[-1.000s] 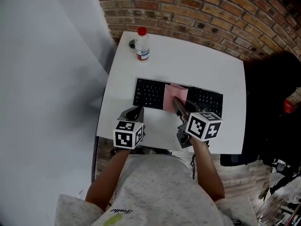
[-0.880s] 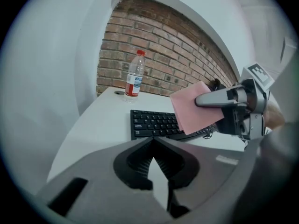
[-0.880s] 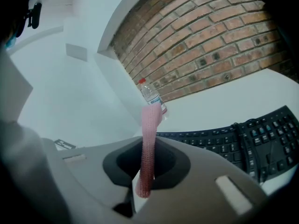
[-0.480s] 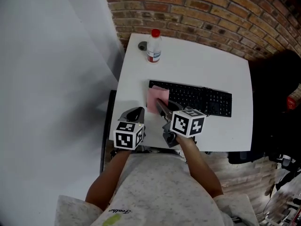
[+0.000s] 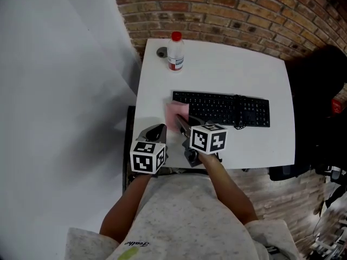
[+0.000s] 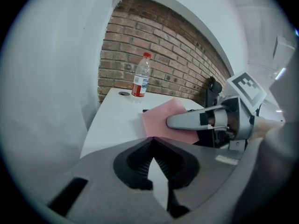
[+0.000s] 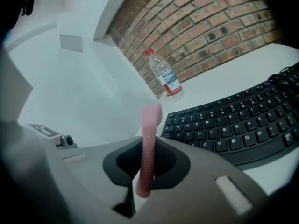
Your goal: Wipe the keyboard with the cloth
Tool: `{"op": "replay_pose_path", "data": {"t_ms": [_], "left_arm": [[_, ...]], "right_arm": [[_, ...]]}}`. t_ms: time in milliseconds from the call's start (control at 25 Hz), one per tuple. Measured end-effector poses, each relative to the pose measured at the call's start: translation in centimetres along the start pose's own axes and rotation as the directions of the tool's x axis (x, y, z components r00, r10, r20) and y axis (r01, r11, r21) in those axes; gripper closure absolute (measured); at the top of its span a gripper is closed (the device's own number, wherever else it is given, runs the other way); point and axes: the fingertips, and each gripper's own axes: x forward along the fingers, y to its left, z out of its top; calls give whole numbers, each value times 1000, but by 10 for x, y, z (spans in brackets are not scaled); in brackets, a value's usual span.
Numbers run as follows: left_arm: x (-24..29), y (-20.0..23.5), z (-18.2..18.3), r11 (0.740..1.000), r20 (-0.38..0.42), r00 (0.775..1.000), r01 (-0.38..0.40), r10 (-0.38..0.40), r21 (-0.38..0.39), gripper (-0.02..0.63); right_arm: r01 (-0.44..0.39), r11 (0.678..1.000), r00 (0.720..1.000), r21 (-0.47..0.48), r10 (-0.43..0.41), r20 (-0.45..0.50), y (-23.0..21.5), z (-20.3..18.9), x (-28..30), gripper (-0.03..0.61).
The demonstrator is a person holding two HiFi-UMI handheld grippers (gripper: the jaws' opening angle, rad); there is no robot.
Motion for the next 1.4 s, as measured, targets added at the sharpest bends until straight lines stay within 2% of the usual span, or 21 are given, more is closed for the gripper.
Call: {"op": "replay_pose_path", "data": {"t_ms": [1400], "left_arm": [[54,-89,16,992,-24,994,106,-105,66,623]], "right_arm": [[124,991,991,49,-126,38,-88,5,-79,557]]}}
